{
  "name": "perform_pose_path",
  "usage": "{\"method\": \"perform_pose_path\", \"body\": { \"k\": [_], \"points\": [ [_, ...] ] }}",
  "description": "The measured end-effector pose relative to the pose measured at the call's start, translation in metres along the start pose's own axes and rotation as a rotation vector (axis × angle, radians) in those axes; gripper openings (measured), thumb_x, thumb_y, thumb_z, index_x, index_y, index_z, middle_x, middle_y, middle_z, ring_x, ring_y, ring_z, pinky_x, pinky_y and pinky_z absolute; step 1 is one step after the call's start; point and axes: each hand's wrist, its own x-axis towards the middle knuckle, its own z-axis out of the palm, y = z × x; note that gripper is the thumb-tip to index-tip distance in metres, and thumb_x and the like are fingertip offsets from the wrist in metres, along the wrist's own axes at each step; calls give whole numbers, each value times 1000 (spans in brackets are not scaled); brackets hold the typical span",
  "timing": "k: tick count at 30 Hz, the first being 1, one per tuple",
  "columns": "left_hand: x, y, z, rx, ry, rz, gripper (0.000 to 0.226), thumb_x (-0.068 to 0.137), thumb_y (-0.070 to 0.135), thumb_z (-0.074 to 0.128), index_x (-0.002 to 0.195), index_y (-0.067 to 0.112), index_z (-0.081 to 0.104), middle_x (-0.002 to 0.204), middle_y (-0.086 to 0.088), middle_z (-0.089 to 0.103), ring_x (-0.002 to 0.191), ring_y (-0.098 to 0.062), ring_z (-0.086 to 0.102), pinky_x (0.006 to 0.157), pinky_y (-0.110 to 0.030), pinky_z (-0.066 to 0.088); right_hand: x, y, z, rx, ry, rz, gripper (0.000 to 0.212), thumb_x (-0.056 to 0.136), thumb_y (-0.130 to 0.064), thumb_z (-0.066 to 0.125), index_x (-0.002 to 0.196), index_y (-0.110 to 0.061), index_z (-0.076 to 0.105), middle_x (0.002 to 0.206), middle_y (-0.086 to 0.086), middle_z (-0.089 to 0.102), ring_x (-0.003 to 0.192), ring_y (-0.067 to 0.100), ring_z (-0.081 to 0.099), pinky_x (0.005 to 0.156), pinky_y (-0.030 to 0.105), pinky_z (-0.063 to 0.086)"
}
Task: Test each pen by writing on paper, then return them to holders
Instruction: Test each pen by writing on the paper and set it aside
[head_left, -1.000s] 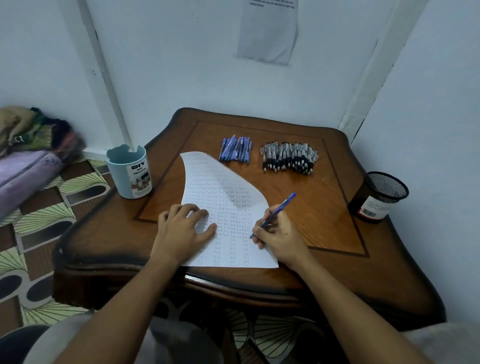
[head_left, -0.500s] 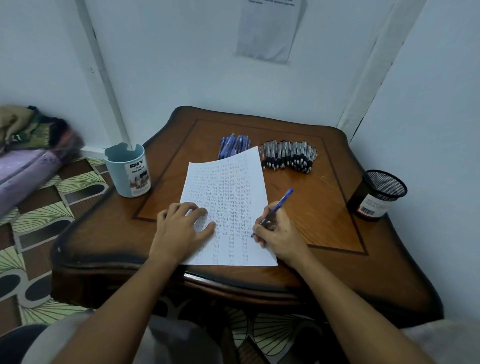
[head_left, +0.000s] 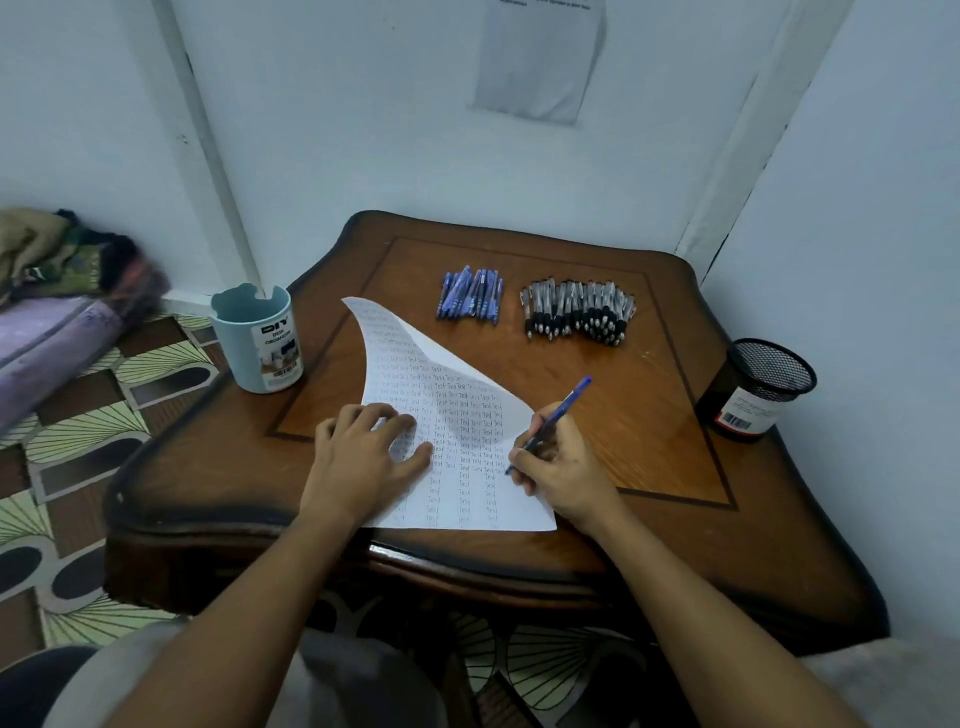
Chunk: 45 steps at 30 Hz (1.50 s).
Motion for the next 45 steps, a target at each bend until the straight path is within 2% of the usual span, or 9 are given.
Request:
{"method": "perform_pose_path", "body": {
  "k": [9, 12, 18, 32, 35, 37, 39, 42, 45],
  "points": [
    [1, -1, 0, -2, 8, 1, 56, 78, 70, 36, 114, 38, 67, 124, 16, 56, 122, -10, 39, 102, -39, 24, 3, -3, -1, 162, 37, 41, 27, 94, 9, 58, 99, -12, 42, 77, 17, 62, 63, 33, 61, 52, 36, 51],
    [1, -3, 2, -5, 9, 15, 57, 79, 70, 35, 114, 37, 67, 125, 14, 56, 123, -10, 39, 103, -38, 24, 4, -6, 0, 271, 27, 73, 8, 102, -8, 52, 97, -8, 46, 79, 22, 63, 63, 35, 63, 52, 35, 54],
    [0, -2, 2, -17, -69, -16, 65, 77, 72, 27, 123, 38, 58, 148, 9, 45, 144, -11, 27, 113, -39, 16, 6, -10, -4, 489, 47, 145, 57, 93, -57, 36, 95, -3, 53, 80, 31, 67, 63, 38, 68, 55, 37, 58],
    [0, -2, -7, -47, -136, -28, 74, 75, 77, 20, 129, 41, 56, 155, 14, 38, 146, -4, 20, 111, -32, 5, 8, -9, -2, 450, 82, 143, 52, 93, -54, 41, 93, -4, 55, 81, 27, 70, 66, 38, 70, 58, 38, 61],
    [1, -2, -6, -51, -134, -30, 73, 74, 78, 22, 127, 44, 58, 153, 16, 40, 145, -3, 22, 110, -32, 5, 12, -11, -1, 453, 107, 180, 28, 103, -33, 48, 96, -6, 51, 85, 25, 68, 72, 37, 70, 68, 42, 62],
    [1, -2, -6, -56, -148, -11, 72, 75, 79, 22, 127, 45, 58, 153, 18, 39, 145, -1, 22, 109, -32, 6, 16, -14, -1, 423, 101, 154, 10, 100, -7, 56, 102, -9, 46, 91, 24, 67, 77, 35, 71, 78, 44, 61],
    [1, -1, -7, -71, -149, 6, 72, 75, 80, 23, 127, 45, 59, 153, 18, 40, 145, -1, 22, 109, -33, 5, 23, -18, -1, 365, 105, 91, 20, 98, 4, 55, 104, -12, 44, 94, 23, 67, 80, 34, 71, 83, 46, 60],
    [1, -1, -9, -95, -150, 6, 71, 75, 80, 25, 127, 45, 59, 153, 18, 39, 145, 0, 21, 109, -33, 3, 37, -24, 7, 133, 118, -91, 12, 101, -6, 54, 105, -17, 51, 93, 16, 65, 81, 32, 70, 80, 45, 60],
    [1, -3, -8, -125, -150, 3, 64, 77, 77, 31, 125, 46, 60, 152, 20, 40, 144, 2, 21, 109, -34, 5, 55, -15, 13, -371, 158, -345, 18, 105, -18, 47, 109, -14, 63, 97, 11, 64, 87, 24, 63, 76, 37, 54]
  ]
}}
